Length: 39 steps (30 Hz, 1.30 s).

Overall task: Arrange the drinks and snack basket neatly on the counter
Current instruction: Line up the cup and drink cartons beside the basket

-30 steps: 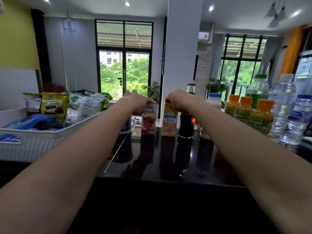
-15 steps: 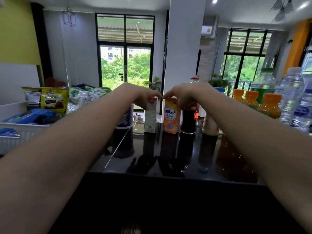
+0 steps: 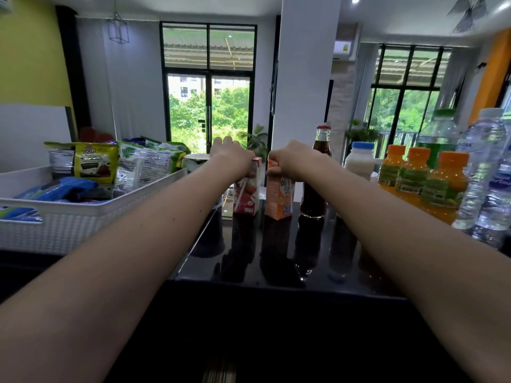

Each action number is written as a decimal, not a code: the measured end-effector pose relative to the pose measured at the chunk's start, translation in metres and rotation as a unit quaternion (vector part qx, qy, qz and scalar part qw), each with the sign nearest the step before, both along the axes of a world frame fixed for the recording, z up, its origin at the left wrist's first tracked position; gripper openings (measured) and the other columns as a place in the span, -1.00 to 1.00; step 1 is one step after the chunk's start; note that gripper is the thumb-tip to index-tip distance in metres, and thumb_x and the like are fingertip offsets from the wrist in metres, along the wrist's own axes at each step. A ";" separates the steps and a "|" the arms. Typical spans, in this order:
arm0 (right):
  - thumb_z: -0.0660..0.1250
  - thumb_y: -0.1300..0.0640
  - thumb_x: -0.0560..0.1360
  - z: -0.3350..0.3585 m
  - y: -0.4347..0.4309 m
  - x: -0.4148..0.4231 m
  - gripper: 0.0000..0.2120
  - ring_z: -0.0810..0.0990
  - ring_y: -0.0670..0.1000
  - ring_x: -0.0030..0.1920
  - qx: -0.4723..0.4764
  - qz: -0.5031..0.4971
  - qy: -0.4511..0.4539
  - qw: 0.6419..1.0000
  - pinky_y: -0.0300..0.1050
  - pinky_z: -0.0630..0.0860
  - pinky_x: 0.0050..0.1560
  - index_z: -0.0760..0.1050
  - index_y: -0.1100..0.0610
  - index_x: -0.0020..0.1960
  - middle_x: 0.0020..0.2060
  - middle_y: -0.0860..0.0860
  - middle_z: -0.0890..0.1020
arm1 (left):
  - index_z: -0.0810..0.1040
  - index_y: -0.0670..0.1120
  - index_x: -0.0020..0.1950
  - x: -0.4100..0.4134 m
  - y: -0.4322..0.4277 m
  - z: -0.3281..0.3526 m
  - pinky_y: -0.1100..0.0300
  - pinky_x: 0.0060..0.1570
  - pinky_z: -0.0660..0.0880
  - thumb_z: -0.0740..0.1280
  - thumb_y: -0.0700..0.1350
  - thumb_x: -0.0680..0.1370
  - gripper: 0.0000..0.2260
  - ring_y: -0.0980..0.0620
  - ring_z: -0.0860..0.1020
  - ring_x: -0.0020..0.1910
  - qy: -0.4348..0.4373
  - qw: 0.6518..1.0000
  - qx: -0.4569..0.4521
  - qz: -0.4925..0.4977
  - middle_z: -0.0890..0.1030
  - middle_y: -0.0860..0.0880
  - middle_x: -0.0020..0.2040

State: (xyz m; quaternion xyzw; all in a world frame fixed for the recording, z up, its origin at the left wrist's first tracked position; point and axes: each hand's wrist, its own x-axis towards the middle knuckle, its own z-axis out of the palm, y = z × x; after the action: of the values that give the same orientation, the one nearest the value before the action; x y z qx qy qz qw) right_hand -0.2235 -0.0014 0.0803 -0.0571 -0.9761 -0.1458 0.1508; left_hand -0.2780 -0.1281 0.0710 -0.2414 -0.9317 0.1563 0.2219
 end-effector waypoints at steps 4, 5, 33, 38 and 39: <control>0.18 -0.25 0.53 -0.012 0.000 -0.002 -0.44 0.56 0.14 0.04 -0.035 -0.030 0.030 0.998 -0.04 0.49 -0.07 0.46 0.24 0.19 0.10 0.18 0.50 | 0.35 0.02 0.41 0.001 0.006 -0.008 -0.04 0.34 0.19 0.23 0.11 0.59 -0.60 -0.16 0.25 0.41 0.012 0.999 0.033 0.036 0.37 -0.16 0.39; 0.22 -0.23 0.52 -0.009 0.001 0.001 -0.45 0.55 0.14 0.07 -0.084 -0.028 -0.013 0.996 -0.03 0.51 -0.02 0.41 0.21 0.25 0.10 0.16 0.51 | 0.36 0.02 0.39 0.000 0.006 -0.009 -0.04 0.33 0.20 0.24 0.09 0.59 -0.61 -0.16 0.27 0.40 0.016 0.999 0.039 0.035 0.38 -0.16 0.38; 0.21 0.10 0.56 -0.027 0.025 0.057 -0.84 0.54 0.03 -0.23 -0.323 -0.044 0.246 0.912 -0.17 0.38 -0.33 0.45 0.20 -0.04 -0.21 0.05 0.54 | 0.49 0.02 0.27 0.068 -0.015 -0.095 0.01 0.14 0.40 0.17 0.03 0.58 -0.70 -0.11 0.49 0.19 -0.040 0.949 0.274 -0.152 0.50 -0.07 0.26; 0.30 0.15 0.50 -0.094 0.045 0.068 -0.90 0.46 -0.01 -0.25 -0.419 -0.161 0.217 0.867 -0.20 0.27 -0.42 0.48 0.19 -0.06 -0.15 0.07 0.52 | 0.33 0.01 0.45 0.086 -0.019 -0.099 -0.10 0.33 0.26 0.03 0.24 0.58 -0.48 -0.14 0.33 0.40 -0.246 0.945 0.210 -0.043 0.34 -0.10 0.44; 0.30 0.12 0.52 -0.099 0.046 0.066 -0.86 0.44 -0.03 -0.27 -0.427 -0.169 0.204 0.865 -0.20 0.25 -0.43 0.49 0.20 -0.02 -0.12 0.08 0.53 | 0.26 0.01 0.49 0.087 -0.019 -0.099 -0.14 0.39 0.17 -0.01 0.27 0.58 -0.43 -0.14 0.24 0.46 -0.256 0.946 0.197 -0.036 0.26 -0.09 0.50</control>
State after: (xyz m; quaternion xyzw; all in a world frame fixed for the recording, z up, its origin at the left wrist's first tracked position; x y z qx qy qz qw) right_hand -0.1571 0.0449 -0.0185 -0.3087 -0.8658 0.2764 0.2804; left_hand -0.1911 -0.1470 -0.0284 -0.2583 -0.9599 -0.1060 0.0246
